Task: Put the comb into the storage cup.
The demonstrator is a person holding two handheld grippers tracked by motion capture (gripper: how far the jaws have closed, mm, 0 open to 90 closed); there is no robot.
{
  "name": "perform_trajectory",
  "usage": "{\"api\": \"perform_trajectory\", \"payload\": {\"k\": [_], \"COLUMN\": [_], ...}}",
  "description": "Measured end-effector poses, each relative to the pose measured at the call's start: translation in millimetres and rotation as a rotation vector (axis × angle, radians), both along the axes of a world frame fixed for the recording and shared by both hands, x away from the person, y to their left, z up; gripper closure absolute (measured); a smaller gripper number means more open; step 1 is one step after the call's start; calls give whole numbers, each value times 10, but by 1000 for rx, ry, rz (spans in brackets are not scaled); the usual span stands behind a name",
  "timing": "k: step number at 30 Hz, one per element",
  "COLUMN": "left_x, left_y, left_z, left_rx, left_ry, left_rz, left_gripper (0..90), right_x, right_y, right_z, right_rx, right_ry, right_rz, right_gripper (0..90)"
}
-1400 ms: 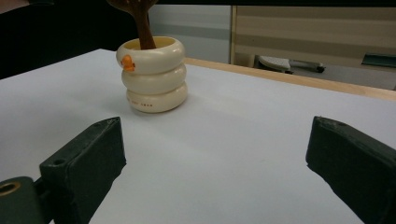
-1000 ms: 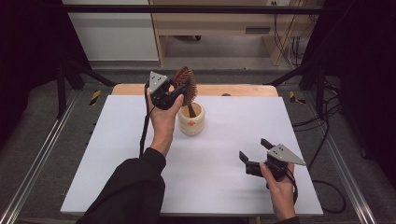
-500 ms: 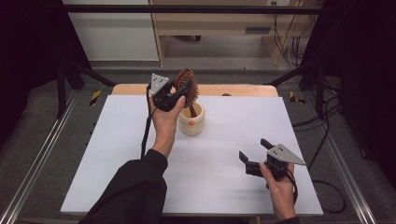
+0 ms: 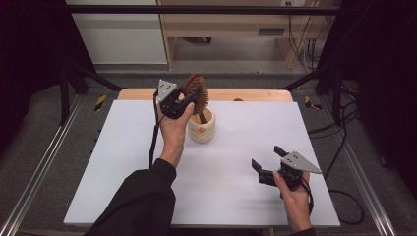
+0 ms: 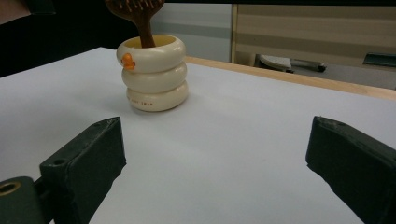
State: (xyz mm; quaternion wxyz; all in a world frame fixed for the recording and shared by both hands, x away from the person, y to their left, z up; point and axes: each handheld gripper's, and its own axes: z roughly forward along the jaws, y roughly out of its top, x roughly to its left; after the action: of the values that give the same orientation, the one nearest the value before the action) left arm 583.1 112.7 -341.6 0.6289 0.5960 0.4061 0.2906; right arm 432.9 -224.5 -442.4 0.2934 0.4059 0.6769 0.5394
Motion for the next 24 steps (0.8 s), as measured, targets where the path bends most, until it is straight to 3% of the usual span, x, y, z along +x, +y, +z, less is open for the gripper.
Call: {"api": "perform_trajectory", "payload": {"k": [15,24], "left_x": [-20,-1], "left_y": [-73,-112], "left_z": [-71,-108], "left_rx": [-23,-15], "left_ry": [15,20], "left_rz": [-7,-8], "left_gripper": [518,518], "right_x": [-5,3], "right_y": [17,18], "right_z": [6,1], "right_rx": [-4,2], "right_ry": [-5,0], "right_rz": [10,10], "right_gripper": [49,49]}}
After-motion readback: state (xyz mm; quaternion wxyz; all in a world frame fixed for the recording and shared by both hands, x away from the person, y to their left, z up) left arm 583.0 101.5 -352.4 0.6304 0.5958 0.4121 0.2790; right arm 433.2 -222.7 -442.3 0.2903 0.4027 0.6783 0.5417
